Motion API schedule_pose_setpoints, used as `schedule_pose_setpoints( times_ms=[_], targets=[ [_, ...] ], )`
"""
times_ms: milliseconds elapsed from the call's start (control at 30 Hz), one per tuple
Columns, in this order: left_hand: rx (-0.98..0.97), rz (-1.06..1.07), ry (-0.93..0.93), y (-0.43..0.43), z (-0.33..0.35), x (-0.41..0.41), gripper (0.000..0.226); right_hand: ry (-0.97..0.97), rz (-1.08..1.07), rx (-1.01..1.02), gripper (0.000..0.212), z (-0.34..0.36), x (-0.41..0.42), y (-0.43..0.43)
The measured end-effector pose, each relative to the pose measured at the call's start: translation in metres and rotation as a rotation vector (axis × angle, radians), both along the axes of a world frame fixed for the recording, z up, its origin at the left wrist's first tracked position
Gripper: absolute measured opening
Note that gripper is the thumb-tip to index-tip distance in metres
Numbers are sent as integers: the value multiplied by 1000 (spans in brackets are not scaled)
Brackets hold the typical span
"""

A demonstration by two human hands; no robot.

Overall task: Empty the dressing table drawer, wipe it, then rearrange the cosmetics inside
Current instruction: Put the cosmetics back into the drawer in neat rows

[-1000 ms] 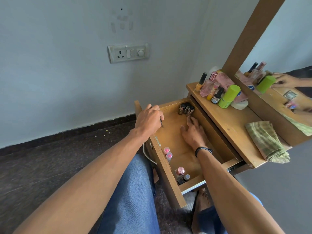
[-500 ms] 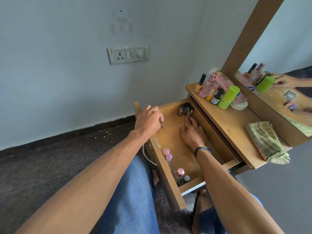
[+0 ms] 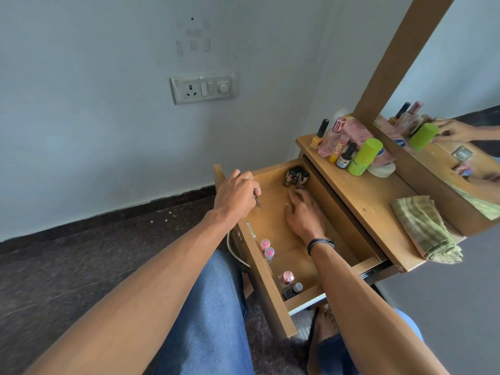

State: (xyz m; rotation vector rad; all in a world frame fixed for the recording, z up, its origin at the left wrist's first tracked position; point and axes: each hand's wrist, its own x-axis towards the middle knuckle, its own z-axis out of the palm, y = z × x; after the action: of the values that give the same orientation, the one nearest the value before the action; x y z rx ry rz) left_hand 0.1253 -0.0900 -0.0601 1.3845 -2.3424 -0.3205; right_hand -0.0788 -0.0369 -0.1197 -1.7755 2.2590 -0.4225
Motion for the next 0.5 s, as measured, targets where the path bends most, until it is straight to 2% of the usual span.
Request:
schedule_pose_setpoints(
  times_ms=[200,333,500],
  targets=[
    [-14,-12,-6,1,-1,0,26,-198,-2,-60,45,15,7,15],
    [-27,-25,-1,1,1,0,33,-141,-16,-209,27,32,9,33],
    [-44,-47,0,1,3,1,38,-57,-13,-441,16,67,-11,51]
  ],
)
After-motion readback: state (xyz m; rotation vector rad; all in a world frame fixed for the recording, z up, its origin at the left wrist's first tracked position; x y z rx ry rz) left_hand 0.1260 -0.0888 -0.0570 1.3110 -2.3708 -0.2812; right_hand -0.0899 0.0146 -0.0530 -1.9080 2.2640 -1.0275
